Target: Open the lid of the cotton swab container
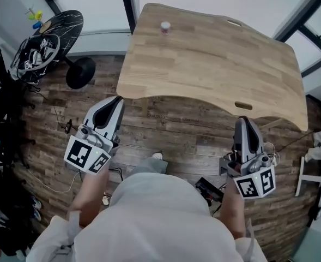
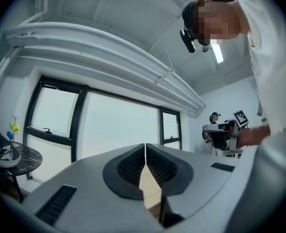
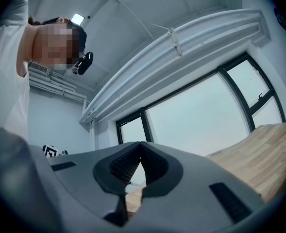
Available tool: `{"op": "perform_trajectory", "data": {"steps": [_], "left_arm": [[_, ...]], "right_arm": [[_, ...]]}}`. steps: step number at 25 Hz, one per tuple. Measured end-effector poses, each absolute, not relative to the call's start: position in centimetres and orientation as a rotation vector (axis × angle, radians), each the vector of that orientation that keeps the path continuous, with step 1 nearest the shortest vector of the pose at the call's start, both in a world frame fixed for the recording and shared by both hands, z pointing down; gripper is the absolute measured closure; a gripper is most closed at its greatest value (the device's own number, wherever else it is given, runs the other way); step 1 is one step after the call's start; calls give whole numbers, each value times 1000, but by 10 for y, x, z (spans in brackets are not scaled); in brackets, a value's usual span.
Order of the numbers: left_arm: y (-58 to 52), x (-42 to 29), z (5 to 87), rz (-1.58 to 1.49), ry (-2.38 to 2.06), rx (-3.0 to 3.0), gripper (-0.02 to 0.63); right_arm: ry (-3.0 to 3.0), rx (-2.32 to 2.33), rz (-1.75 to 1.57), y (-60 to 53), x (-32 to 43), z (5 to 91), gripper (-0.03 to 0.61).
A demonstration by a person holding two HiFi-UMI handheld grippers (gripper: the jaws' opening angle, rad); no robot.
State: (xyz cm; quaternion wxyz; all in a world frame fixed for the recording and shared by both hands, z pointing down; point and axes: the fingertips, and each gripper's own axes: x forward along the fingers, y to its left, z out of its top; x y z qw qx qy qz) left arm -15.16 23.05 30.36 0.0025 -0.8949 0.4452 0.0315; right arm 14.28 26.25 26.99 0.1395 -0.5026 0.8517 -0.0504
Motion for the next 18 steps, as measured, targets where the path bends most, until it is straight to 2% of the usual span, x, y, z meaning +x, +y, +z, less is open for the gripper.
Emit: {"op": "perform_trajectory", "data": {"steps": [18], "left_arm": [[163, -186, 313, 95, 1345, -2843, 595]], "right_arm": [[2452, -1509, -190, 209, 110, 284, 558]]}}
